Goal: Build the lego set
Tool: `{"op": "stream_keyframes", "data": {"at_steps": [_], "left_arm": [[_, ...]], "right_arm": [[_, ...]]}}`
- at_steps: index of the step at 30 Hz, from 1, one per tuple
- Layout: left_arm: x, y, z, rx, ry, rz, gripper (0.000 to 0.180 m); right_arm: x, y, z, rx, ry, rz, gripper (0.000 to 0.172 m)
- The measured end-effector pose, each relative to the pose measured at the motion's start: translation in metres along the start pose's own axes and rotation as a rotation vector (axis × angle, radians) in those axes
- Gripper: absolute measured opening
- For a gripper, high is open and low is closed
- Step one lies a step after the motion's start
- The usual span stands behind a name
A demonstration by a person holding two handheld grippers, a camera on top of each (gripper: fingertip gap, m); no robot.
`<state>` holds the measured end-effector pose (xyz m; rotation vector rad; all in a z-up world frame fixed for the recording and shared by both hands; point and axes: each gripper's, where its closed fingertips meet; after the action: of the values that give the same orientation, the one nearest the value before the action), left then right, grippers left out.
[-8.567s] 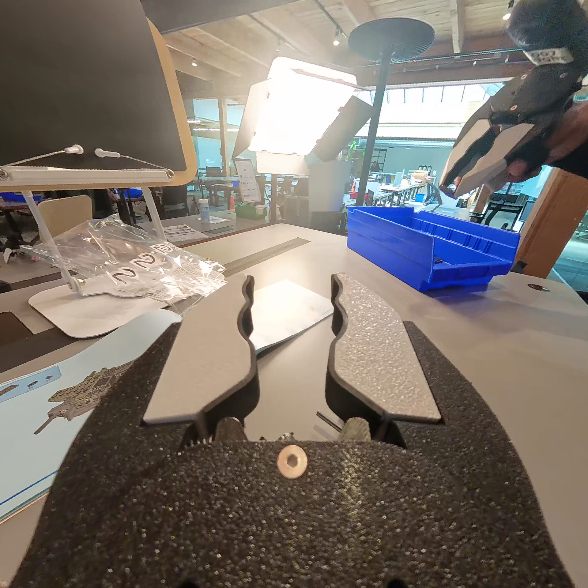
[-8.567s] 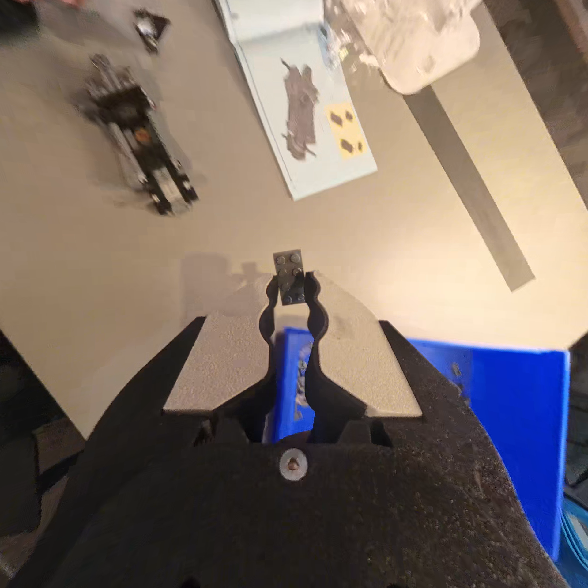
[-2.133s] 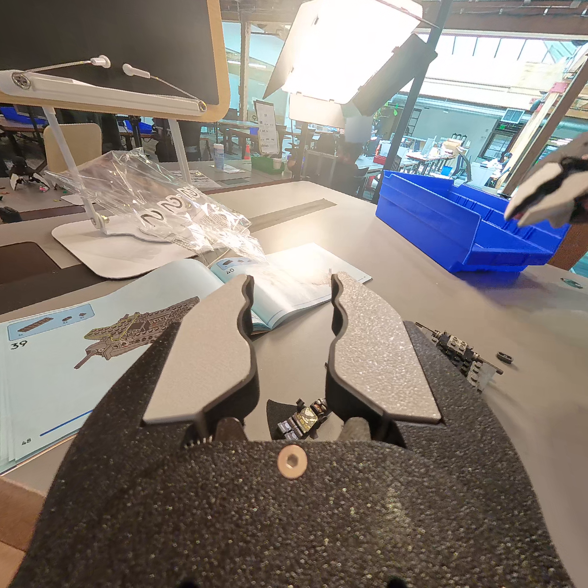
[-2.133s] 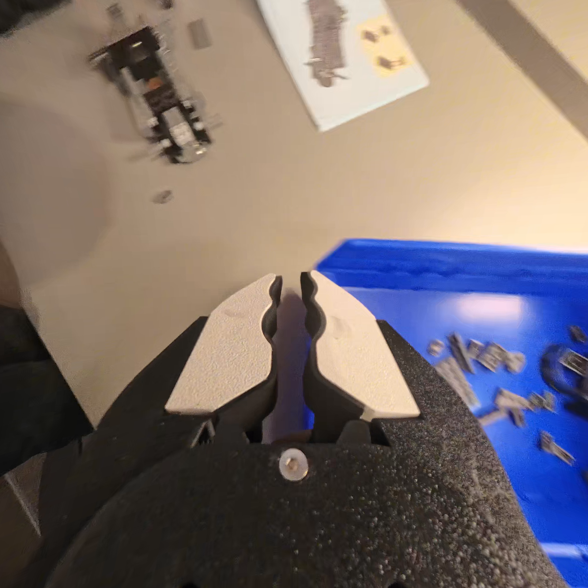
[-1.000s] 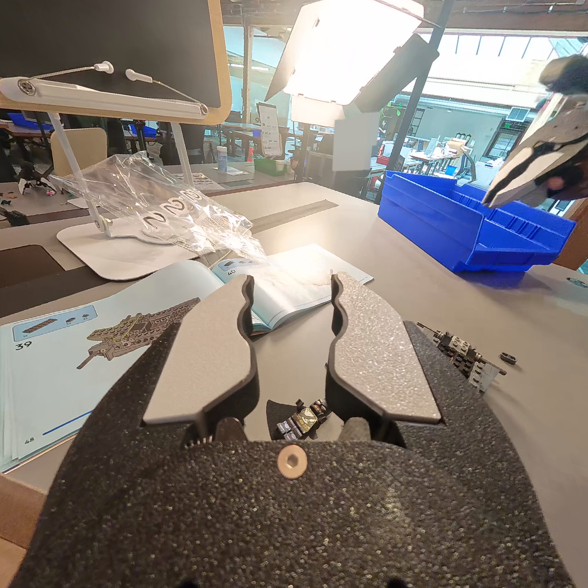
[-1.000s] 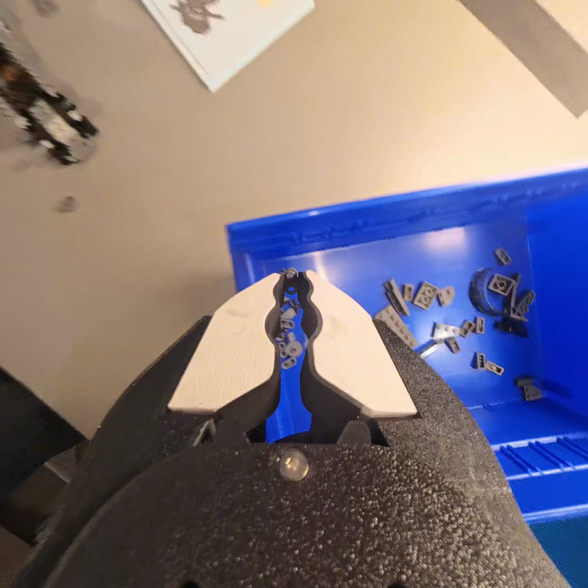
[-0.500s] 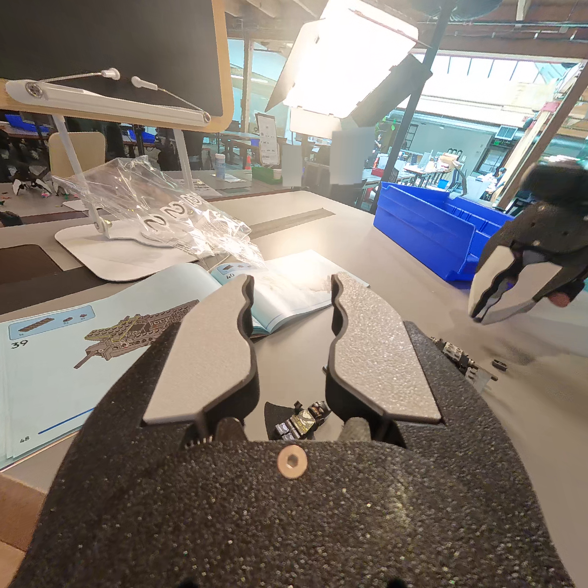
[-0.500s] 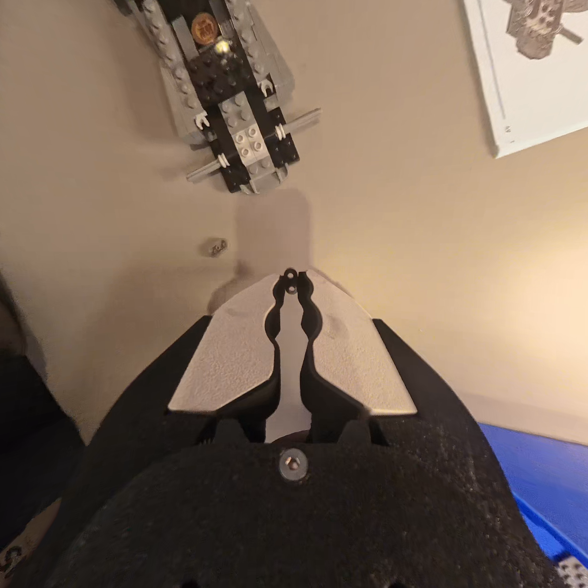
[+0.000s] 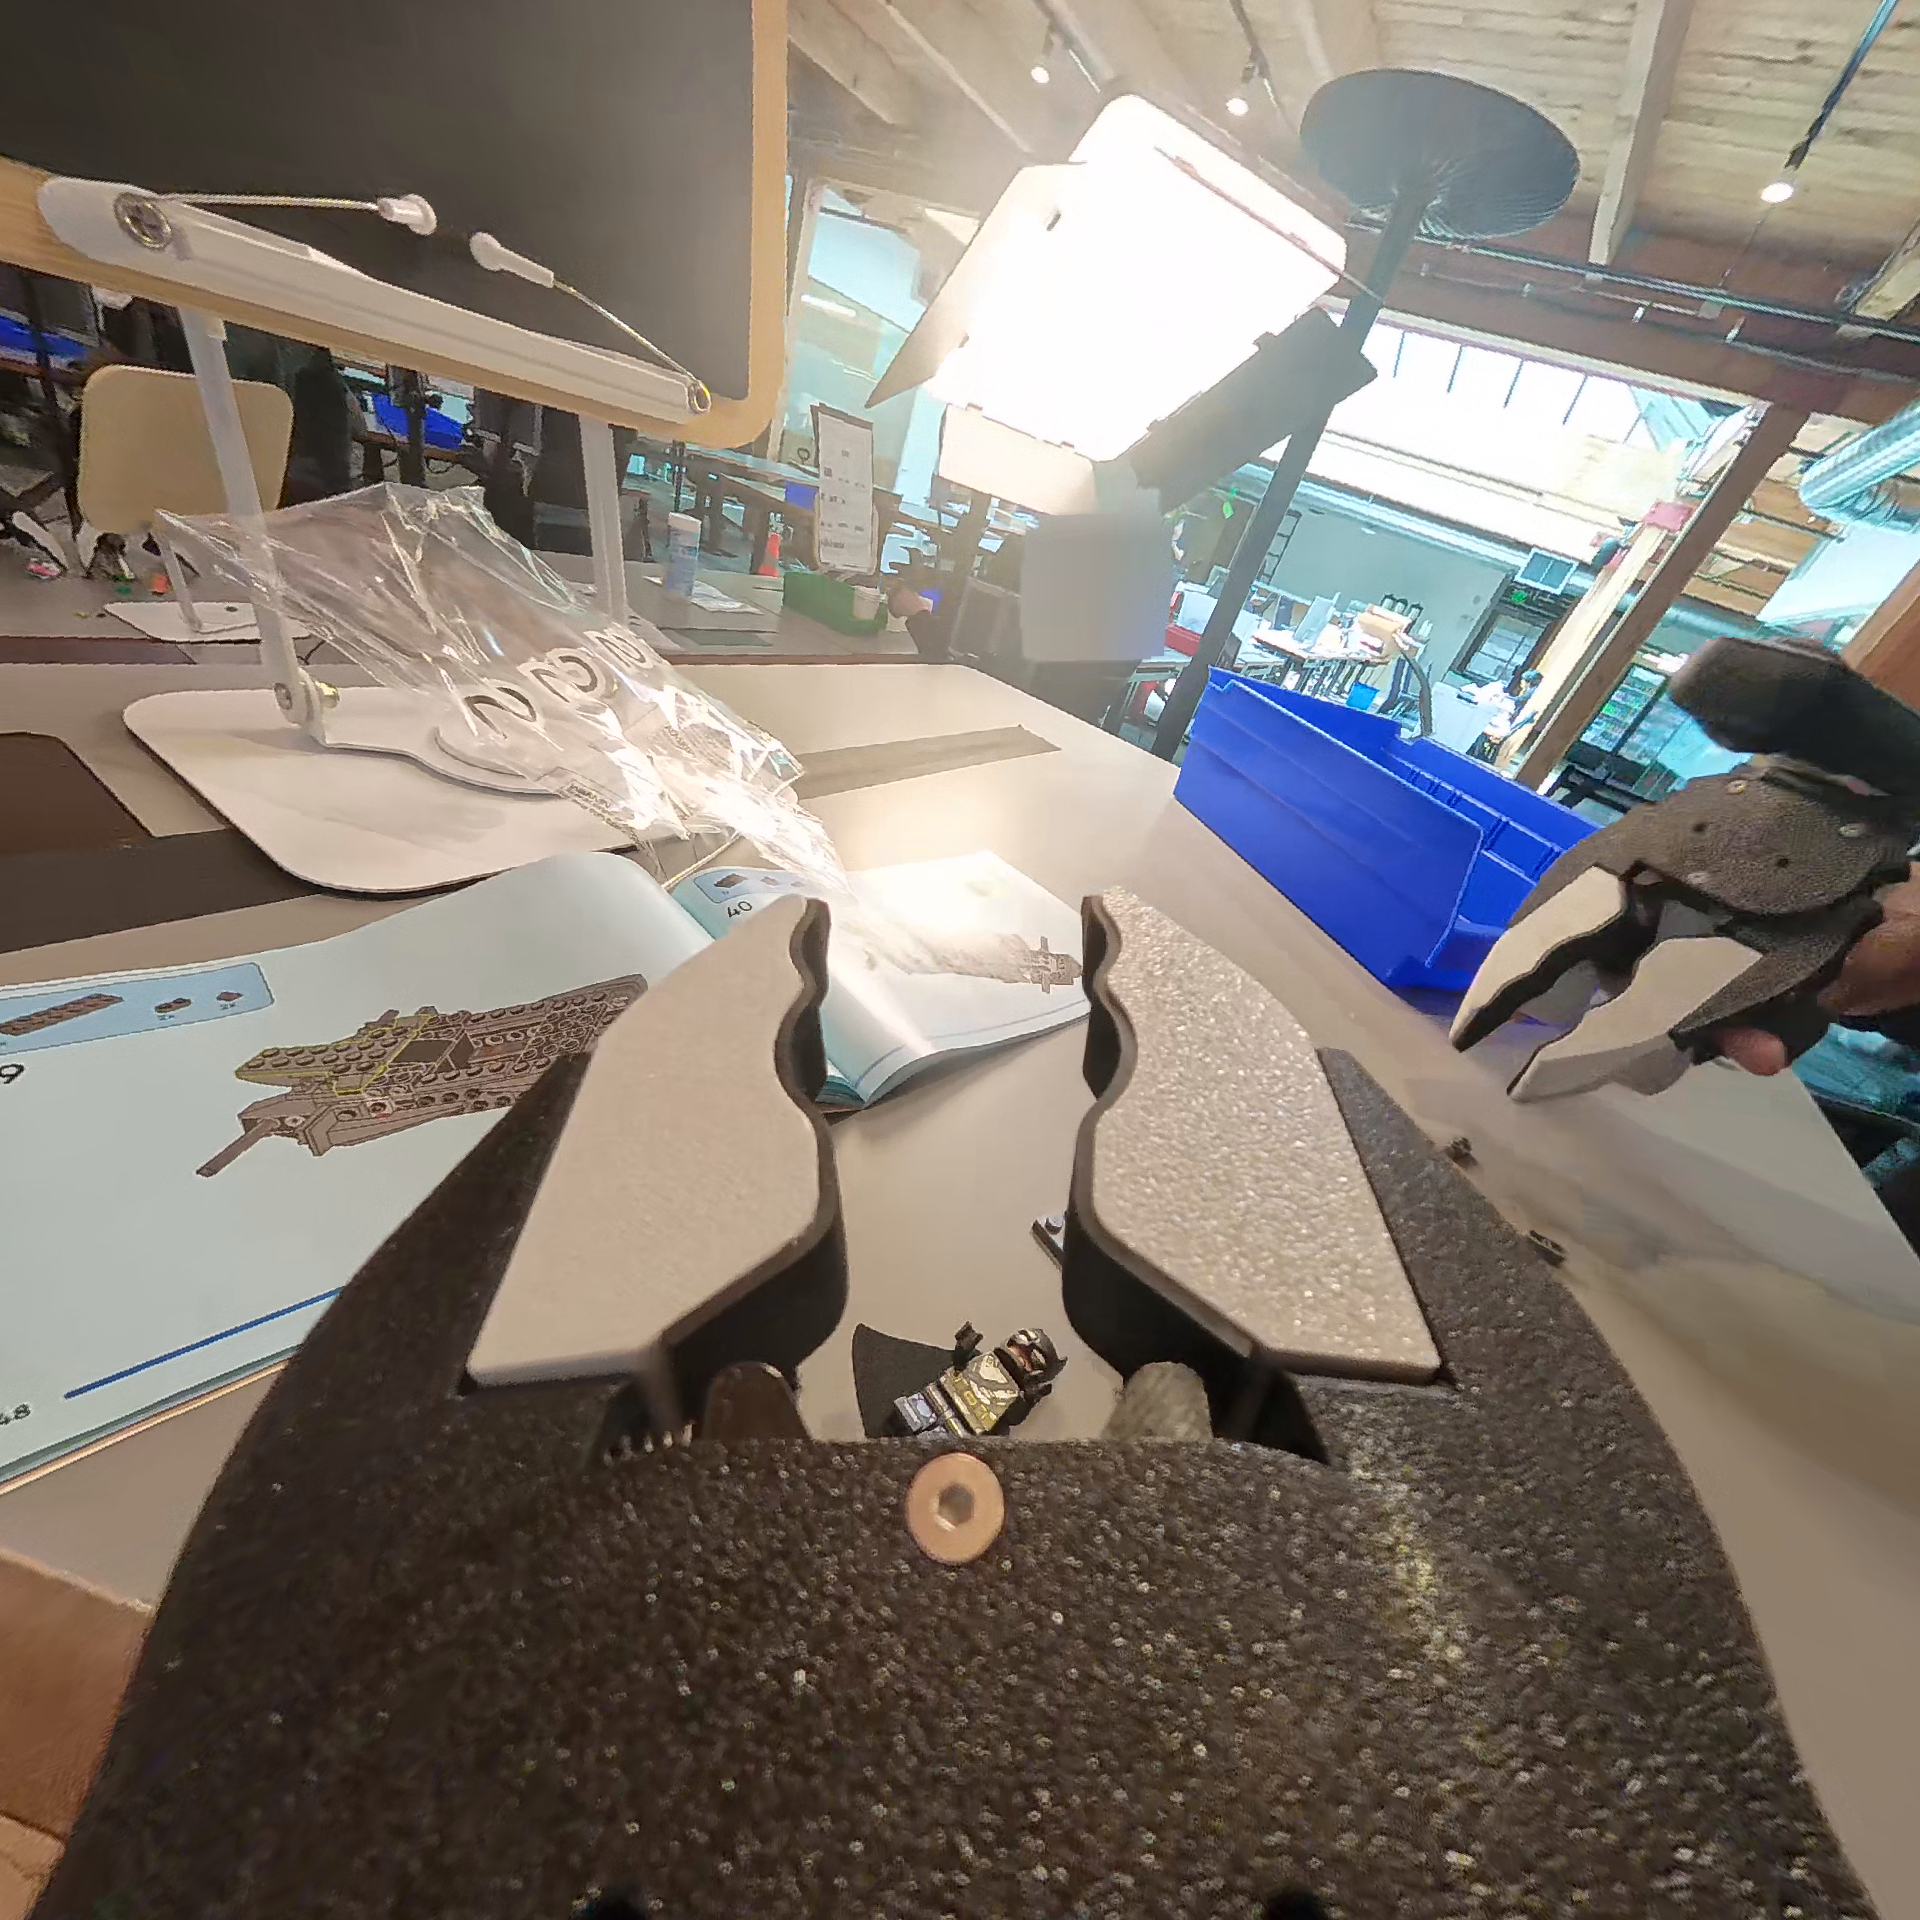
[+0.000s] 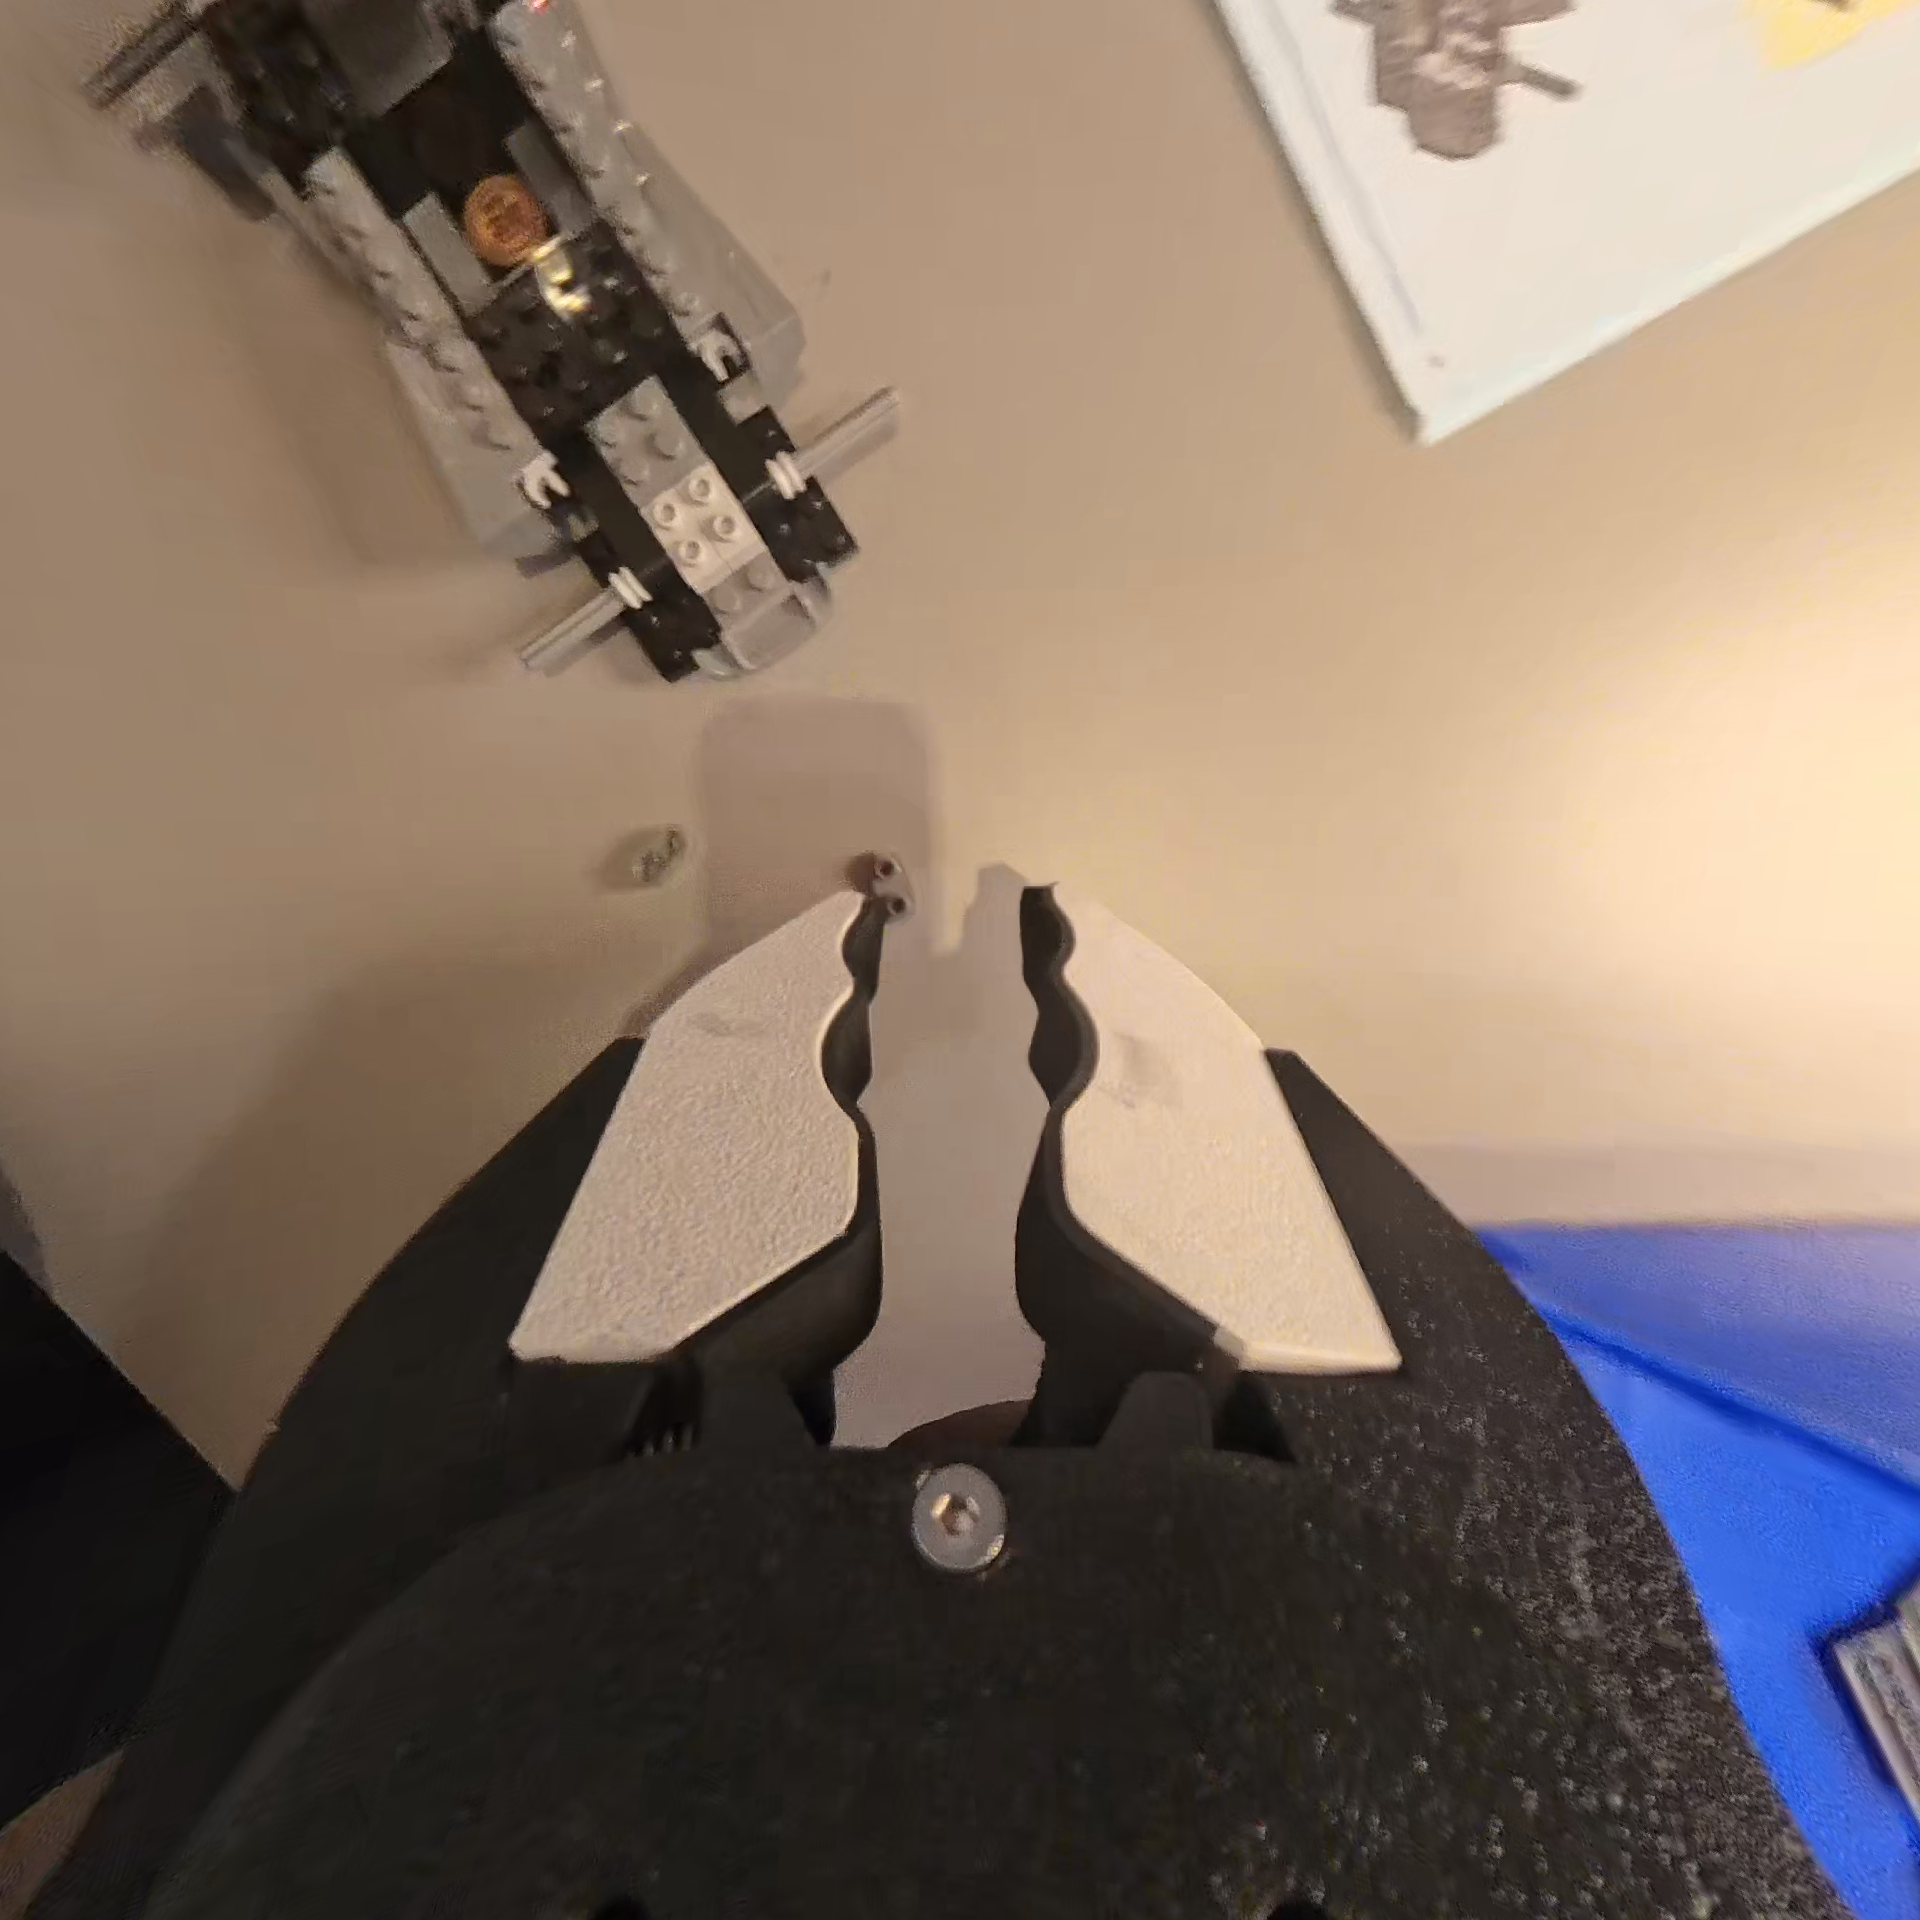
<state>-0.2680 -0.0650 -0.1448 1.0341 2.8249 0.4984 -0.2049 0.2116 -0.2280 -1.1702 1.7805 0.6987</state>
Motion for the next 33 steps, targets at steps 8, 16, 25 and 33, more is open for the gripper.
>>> {"op": "stream_keyframes", "data": {"at_steps": [8, 16, 25, 33], "left_arm": [[-0.001, -0.002, -0.001, -0.014, 0.013, -0.008, 0.047], [-0.012, -0.001, -0.011, 0.022, 0.105, -0.046, 0.047], [-0.011, -0.001, -0.011, 0.099, 0.114, -0.126, 0.046], [-0.006, -0.001, -0.007, 0.095, 0.071, -0.117, 0.046]], "right_arm": [[-0.112, 0.085, 0.085, 0.123, -0.067, 0.424, 0.036], [-0.072, 0.103, 0.138, 0.035, -0.291, 0.231, 0.044], [-0.054, 0.063, 0.134, -0.286, -0.247, 0.266, 0.026], [-0.062, 0.014, 0.149, -0.321, -0.216, 0.068, 0.025]]}}
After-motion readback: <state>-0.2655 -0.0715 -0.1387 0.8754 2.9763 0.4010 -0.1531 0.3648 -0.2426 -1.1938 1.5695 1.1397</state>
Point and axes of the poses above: each gripper's, where its closed fingertips meet, x out along the fingers, z out of its underside, y = z × x across the jaws, and after that the axes turned 2 degrees about -x, right-handed
